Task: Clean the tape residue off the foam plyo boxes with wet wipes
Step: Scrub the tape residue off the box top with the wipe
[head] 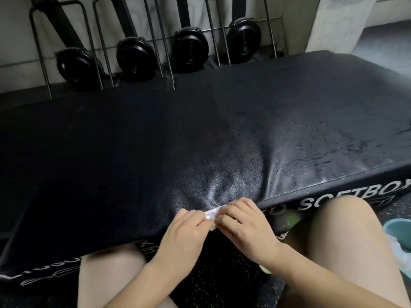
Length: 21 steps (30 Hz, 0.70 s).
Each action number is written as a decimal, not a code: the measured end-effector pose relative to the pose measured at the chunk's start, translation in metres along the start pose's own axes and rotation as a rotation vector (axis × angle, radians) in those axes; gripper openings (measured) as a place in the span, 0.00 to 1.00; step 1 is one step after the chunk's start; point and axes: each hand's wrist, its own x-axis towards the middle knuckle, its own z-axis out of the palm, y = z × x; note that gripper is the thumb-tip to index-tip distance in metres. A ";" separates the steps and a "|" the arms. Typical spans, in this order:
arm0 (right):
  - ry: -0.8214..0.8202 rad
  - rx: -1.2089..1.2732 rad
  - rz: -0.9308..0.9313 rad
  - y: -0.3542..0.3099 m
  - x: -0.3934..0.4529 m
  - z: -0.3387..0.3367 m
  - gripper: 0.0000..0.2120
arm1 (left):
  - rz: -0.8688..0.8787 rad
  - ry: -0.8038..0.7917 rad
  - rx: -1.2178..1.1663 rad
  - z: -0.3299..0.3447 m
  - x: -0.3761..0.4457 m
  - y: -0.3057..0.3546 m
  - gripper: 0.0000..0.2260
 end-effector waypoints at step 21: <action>-0.090 -0.113 0.034 0.052 -0.022 -0.053 0.10 | 0.050 -0.027 -0.078 0.036 0.062 0.050 0.05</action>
